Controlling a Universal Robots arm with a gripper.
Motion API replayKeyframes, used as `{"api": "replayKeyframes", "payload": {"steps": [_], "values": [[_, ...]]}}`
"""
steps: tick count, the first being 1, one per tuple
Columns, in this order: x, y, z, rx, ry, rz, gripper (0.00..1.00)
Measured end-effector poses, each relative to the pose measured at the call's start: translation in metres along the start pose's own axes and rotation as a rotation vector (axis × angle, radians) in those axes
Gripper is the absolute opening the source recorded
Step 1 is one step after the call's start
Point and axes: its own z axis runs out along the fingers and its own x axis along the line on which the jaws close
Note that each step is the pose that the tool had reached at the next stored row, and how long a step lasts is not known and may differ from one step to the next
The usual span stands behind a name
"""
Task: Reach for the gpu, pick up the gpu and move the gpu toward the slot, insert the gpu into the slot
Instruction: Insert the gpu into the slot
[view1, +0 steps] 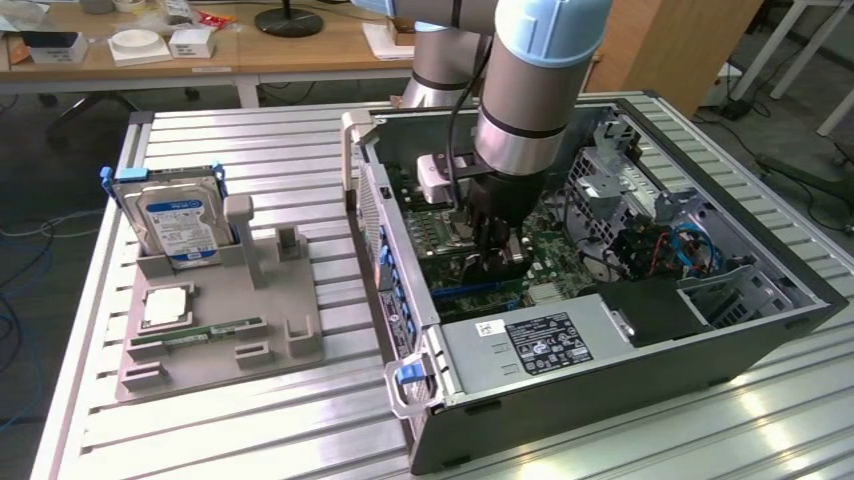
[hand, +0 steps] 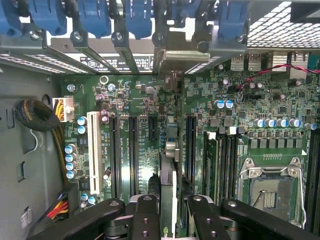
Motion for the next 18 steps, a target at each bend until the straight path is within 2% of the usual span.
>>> {"api": "replayKeyframes", "payload": {"steps": [7,10,11,18], "values": [[-0.0002,0.0027,0.0000,0.0030,0.0004,0.000,0.26],[-0.0002,0.0028,0.0005,0.0154,0.0004,-0.001,0.26],[-0.0002,0.0027,0.0005,0.0167,0.0004,-0.001,0.26],[-0.0001,0.0057,0.0009,0.0168,0.0003,-0.001,0.26]]}}
